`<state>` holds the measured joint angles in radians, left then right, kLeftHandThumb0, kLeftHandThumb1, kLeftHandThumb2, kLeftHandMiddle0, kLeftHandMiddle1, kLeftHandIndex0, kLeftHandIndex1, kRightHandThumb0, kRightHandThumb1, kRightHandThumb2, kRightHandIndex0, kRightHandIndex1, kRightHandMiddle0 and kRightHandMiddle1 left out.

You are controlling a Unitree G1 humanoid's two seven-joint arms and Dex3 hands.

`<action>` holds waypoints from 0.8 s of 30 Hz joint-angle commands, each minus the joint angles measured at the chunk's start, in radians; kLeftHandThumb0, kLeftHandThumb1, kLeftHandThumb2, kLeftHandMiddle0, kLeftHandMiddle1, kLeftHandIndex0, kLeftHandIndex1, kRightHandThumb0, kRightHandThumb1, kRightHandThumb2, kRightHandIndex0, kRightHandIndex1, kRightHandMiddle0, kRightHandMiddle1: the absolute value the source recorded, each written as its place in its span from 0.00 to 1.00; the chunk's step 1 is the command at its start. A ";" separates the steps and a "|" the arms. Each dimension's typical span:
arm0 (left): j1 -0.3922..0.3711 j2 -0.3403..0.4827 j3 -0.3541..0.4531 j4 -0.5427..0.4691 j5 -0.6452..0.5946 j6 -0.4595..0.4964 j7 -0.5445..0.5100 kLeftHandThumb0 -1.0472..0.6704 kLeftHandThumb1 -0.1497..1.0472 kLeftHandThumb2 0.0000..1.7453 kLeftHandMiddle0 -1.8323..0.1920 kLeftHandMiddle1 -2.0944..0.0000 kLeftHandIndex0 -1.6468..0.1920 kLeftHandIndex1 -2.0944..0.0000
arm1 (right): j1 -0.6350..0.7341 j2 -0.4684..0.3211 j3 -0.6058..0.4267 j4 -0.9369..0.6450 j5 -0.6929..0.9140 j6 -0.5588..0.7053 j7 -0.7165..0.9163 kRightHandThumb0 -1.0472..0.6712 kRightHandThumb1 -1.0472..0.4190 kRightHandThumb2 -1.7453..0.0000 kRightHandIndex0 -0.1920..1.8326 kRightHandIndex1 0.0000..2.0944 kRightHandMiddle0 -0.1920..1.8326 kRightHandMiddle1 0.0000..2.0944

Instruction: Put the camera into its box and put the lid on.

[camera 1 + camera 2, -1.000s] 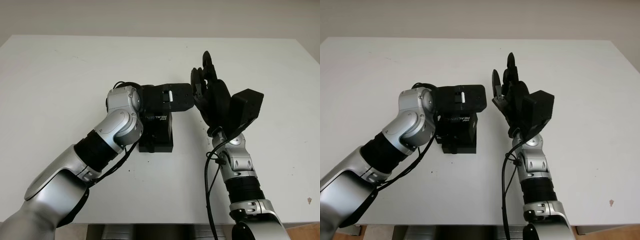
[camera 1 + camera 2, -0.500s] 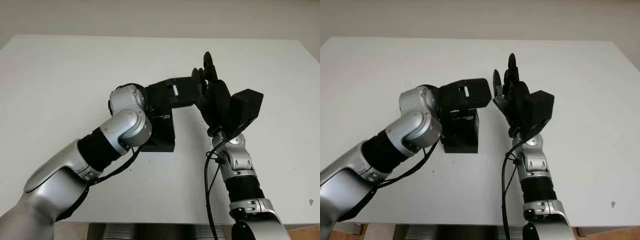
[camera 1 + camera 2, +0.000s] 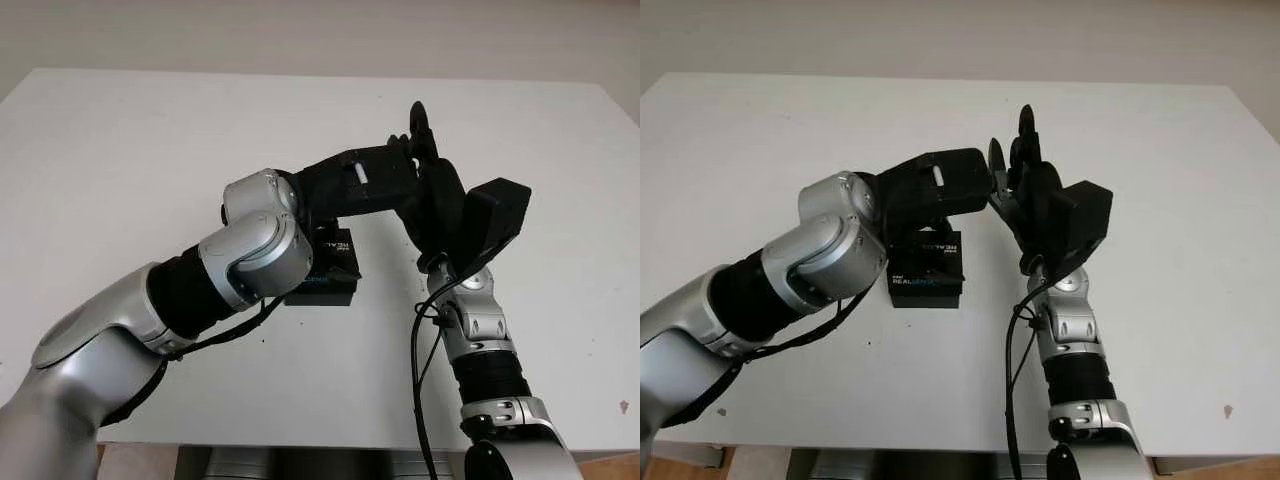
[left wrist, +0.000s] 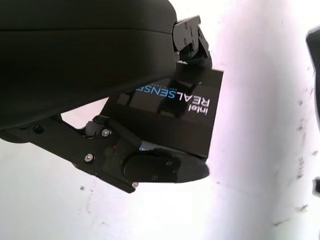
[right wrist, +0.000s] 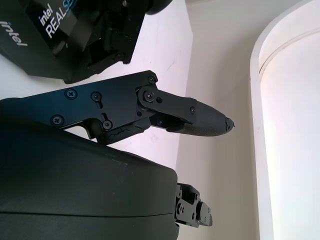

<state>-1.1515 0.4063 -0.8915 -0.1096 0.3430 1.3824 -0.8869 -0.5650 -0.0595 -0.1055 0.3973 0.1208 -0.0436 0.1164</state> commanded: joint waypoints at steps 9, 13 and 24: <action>0.010 0.044 0.007 -0.196 -0.177 -0.075 -0.017 0.20 1.00 0.35 0.99 0.74 1.00 0.69 | -0.015 -0.024 -0.002 0.005 0.003 0.002 0.025 0.29 0.00 0.66 0.00 0.00 0.00 0.00; 0.010 0.110 0.062 -0.191 -0.198 -0.186 -0.008 0.18 1.00 0.37 1.00 0.98 1.00 0.98 | -0.014 -0.033 0.000 0.001 -0.003 0.010 0.030 0.29 0.00 0.66 0.00 0.00 0.00 0.00; 0.052 0.147 0.257 -0.155 -0.283 -0.220 0.026 0.15 1.00 0.34 0.99 0.99 0.99 1.00 | -0.024 -0.067 -0.002 0.023 -0.016 0.001 0.057 0.29 0.00 0.67 0.00 0.00 0.00 0.00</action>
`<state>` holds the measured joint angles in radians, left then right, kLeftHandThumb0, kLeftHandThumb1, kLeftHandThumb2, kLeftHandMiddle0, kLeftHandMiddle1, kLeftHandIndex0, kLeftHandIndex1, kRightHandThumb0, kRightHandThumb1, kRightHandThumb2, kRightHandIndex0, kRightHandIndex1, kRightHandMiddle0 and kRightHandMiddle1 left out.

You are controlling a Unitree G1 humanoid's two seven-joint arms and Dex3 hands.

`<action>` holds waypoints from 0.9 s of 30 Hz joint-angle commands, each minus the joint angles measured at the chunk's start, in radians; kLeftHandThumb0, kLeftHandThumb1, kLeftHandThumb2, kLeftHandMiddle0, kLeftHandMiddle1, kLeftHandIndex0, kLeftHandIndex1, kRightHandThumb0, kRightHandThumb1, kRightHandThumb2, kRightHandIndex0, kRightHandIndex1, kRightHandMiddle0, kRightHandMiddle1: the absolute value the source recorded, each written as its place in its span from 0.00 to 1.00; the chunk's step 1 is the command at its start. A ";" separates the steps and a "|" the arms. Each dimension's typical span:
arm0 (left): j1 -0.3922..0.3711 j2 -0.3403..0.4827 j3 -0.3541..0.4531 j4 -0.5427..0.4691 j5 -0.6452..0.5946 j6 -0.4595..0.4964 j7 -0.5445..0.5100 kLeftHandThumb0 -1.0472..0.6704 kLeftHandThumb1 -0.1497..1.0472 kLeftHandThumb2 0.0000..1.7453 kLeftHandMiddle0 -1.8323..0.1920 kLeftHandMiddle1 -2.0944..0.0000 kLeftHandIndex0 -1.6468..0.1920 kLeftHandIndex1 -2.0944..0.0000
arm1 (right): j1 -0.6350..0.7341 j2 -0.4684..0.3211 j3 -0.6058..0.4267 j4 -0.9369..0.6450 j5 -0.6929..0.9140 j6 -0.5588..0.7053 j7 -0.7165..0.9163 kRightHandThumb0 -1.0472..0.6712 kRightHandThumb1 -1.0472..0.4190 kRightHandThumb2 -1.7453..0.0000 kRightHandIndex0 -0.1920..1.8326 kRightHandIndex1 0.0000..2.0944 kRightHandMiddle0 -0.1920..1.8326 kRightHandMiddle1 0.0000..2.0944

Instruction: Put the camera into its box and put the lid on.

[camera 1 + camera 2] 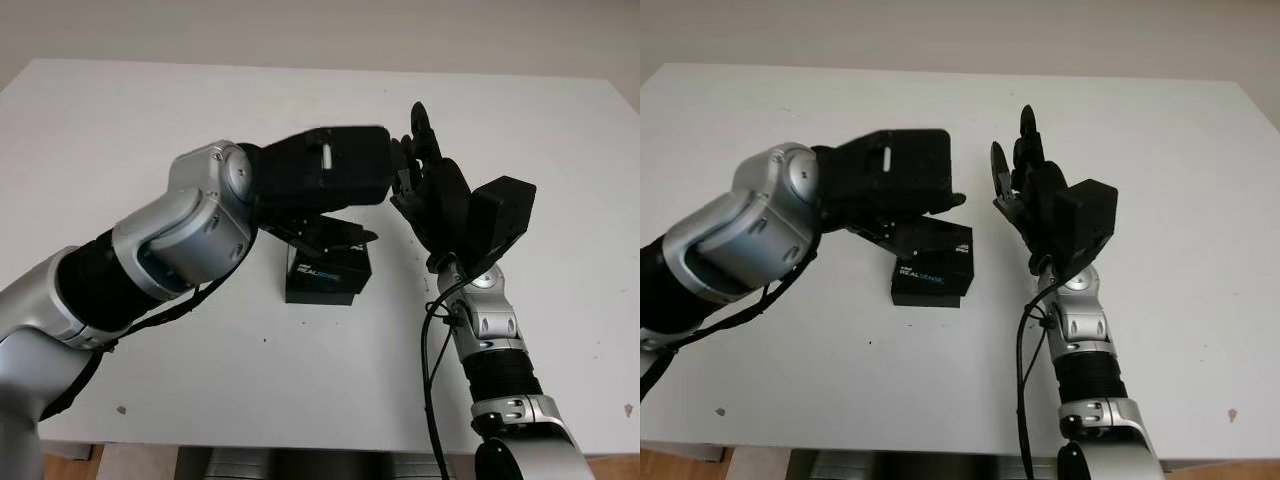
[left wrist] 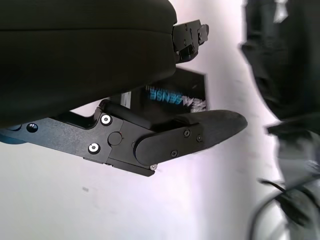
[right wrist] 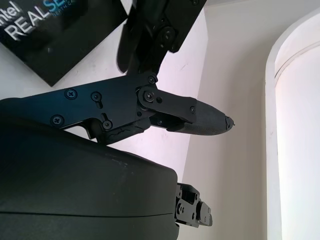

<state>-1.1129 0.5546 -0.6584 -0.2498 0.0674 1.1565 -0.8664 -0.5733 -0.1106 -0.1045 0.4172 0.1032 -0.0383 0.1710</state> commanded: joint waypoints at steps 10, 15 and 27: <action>0.175 0.047 0.038 -0.003 0.137 -0.247 0.170 0.18 1.00 0.32 1.00 1.00 1.00 1.00 | -0.009 -0.040 0.006 -0.033 -0.013 0.042 0.000 0.28 0.00 0.68 0.00 0.00 0.00 0.00; 0.232 0.035 0.060 0.021 0.199 -0.337 0.207 0.17 1.00 0.34 1.00 1.00 1.00 1.00 | 0.000 -0.051 0.005 -0.062 -0.015 0.069 0.005 0.28 0.00 0.67 0.00 0.00 0.00 0.00; 0.357 0.001 0.289 0.185 0.231 -0.733 0.398 0.12 1.00 0.23 1.00 1.00 1.00 1.00 | -0.022 -0.085 -0.020 -0.065 0.004 0.066 0.024 0.23 0.00 0.75 0.00 0.00 0.00 0.00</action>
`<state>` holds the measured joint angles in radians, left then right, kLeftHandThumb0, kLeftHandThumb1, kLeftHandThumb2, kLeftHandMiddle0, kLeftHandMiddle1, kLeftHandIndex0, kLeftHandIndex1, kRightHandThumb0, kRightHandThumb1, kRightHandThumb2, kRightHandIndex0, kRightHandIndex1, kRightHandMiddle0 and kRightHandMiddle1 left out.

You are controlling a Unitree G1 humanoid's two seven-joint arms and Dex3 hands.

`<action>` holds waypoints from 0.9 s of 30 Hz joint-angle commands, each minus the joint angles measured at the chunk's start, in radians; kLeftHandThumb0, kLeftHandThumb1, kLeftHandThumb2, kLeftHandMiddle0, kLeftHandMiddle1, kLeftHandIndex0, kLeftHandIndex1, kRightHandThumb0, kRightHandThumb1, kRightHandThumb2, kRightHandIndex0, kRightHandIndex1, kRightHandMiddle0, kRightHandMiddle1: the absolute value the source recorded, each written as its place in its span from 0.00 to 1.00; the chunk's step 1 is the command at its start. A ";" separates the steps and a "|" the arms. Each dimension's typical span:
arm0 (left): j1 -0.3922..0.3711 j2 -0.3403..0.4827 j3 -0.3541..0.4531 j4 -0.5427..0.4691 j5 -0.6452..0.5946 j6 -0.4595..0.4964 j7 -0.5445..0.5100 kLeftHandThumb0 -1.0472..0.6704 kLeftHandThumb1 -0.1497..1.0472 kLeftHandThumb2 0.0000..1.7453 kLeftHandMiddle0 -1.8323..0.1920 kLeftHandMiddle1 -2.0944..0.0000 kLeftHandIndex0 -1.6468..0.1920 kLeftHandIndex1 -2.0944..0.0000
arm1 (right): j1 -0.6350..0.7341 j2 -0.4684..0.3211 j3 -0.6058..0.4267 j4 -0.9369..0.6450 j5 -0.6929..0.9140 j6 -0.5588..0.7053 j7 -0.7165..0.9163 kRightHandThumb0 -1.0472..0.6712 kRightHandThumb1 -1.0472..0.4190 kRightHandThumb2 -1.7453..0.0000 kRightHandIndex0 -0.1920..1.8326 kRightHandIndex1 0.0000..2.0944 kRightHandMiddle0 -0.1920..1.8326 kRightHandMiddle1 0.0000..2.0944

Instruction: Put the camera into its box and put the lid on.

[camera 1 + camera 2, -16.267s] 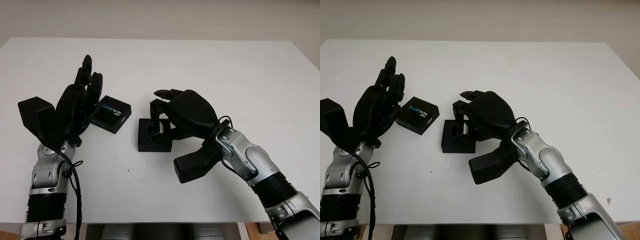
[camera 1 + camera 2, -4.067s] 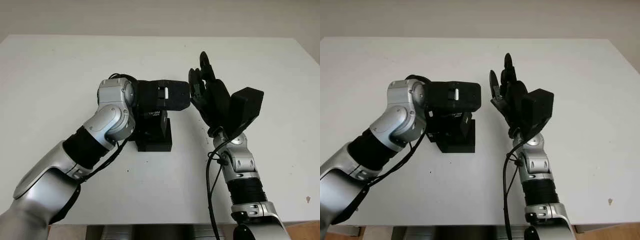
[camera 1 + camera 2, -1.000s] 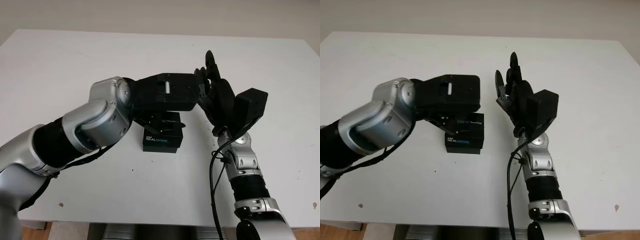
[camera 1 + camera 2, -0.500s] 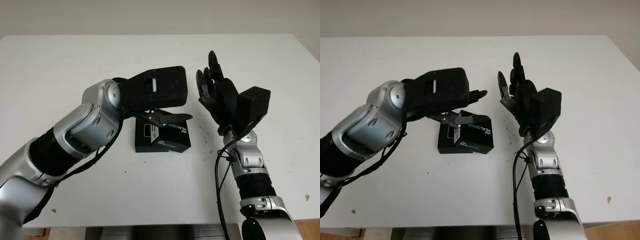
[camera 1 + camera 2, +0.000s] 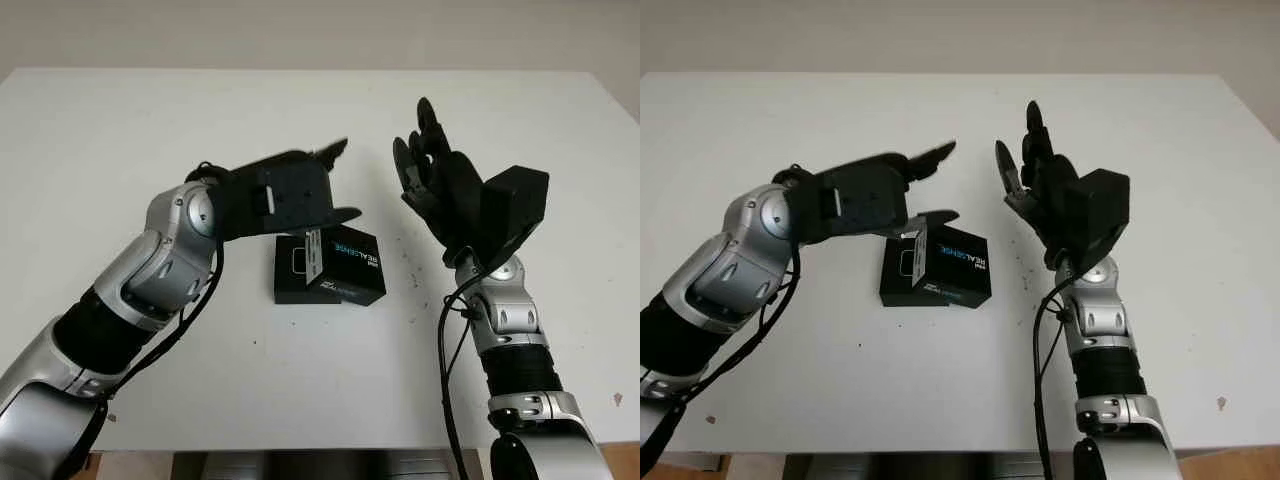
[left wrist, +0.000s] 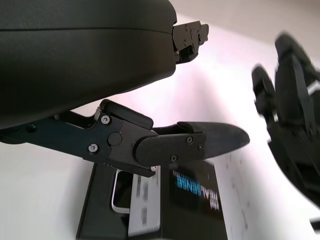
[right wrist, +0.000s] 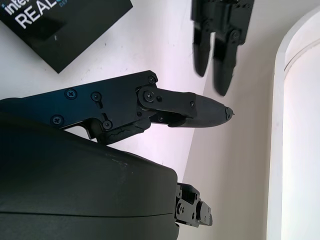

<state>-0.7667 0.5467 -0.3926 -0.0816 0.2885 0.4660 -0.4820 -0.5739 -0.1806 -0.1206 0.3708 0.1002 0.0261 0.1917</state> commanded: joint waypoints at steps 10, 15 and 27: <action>-0.101 0.097 0.018 0.240 0.054 -0.451 -0.190 0.00 0.99 0.08 1.00 1.00 1.00 1.00 | -0.025 -0.010 -0.014 -0.038 0.005 0.014 -0.037 0.23 0.00 0.77 0.00 0.00 0.01 0.01; -0.165 0.114 0.000 0.333 0.084 -0.649 -0.286 0.01 0.91 0.03 1.00 1.00 1.00 1.00 | -0.017 -0.010 -0.013 -0.052 0.006 0.016 -0.047 0.24 0.00 0.76 0.00 0.00 0.01 0.02; -0.218 0.087 0.009 0.330 0.104 -0.768 -0.422 0.00 0.91 0.03 1.00 1.00 1.00 1.00 | -0.001 -0.019 -0.017 -0.067 0.003 0.020 -0.059 0.27 0.00 0.75 0.00 0.00 0.00 0.01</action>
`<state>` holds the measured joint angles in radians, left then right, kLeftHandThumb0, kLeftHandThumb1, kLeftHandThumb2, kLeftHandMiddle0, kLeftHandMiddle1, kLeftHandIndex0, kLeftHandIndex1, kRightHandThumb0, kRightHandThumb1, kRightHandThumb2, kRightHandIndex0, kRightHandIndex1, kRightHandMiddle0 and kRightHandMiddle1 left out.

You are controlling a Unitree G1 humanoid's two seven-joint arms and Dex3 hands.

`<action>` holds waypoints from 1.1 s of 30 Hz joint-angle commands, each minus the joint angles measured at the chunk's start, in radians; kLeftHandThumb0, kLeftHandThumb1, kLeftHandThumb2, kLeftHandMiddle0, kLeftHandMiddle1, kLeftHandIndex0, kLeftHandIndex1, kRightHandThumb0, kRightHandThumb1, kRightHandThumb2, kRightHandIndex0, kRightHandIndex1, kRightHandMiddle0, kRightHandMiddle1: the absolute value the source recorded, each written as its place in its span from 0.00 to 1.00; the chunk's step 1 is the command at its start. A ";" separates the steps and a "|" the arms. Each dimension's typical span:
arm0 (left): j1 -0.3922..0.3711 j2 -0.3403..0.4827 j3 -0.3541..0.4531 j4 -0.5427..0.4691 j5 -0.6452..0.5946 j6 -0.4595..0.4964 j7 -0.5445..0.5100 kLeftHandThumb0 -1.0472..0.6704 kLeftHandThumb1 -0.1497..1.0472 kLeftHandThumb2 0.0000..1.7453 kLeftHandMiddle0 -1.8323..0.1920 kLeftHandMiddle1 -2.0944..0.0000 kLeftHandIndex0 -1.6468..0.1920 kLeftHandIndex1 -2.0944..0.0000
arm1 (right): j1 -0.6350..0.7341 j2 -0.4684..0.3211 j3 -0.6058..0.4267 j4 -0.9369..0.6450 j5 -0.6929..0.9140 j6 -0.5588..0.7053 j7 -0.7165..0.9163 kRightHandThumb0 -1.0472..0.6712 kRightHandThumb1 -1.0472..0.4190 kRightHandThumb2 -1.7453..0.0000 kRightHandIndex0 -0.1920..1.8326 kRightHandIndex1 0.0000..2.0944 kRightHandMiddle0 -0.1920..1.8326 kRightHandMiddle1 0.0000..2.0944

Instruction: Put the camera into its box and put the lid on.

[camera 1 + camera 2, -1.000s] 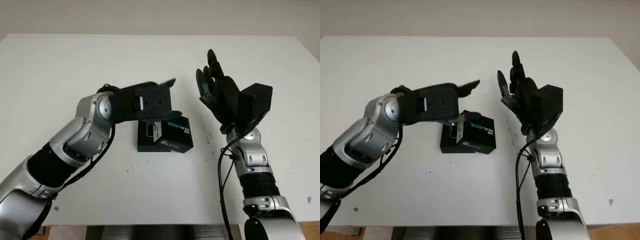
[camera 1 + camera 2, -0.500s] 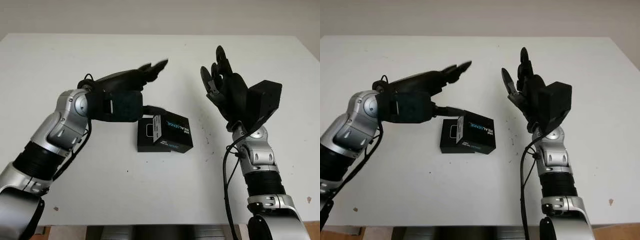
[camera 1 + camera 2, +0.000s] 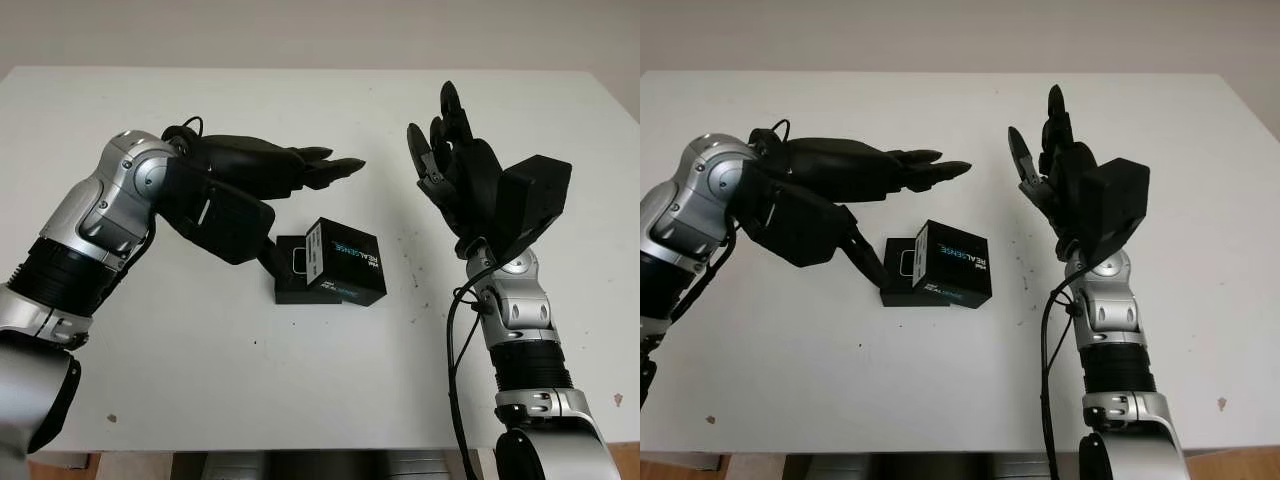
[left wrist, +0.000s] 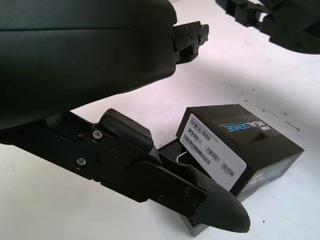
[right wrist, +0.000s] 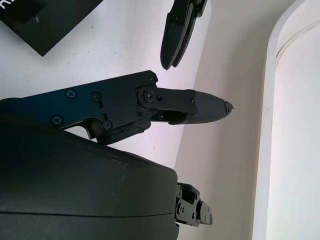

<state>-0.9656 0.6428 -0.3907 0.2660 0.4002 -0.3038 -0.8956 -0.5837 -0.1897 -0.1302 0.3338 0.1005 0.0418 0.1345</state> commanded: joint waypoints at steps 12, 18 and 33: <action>0.124 -0.090 0.010 -0.188 0.176 0.130 0.211 0.00 1.00 0.13 1.00 1.00 1.00 1.00 | 0.018 -0.011 -0.015 -0.047 -0.001 0.000 -0.018 0.28 0.00 0.74 0.00 0.00 0.00 0.00; 0.215 -0.144 -0.013 -0.370 0.378 0.305 0.269 0.00 1.00 0.25 0.99 0.98 1.00 1.00 | 0.012 -0.013 -0.022 -0.034 -0.005 -0.018 -0.026 0.29 0.00 0.73 0.00 0.00 0.00 0.00; 0.315 -0.157 -0.065 -0.493 0.553 0.387 0.150 0.00 1.00 0.23 0.95 0.97 0.96 0.98 | 0.007 -0.016 -0.036 -0.035 0.013 -0.029 -0.015 0.29 0.00 0.72 0.00 0.00 0.00 0.00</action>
<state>-0.6571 0.4847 -0.4470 -0.2102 0.9455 0.0878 -0.7350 -0.5702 -0.1970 -0.1580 0.3118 0.1048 0.0240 0.1176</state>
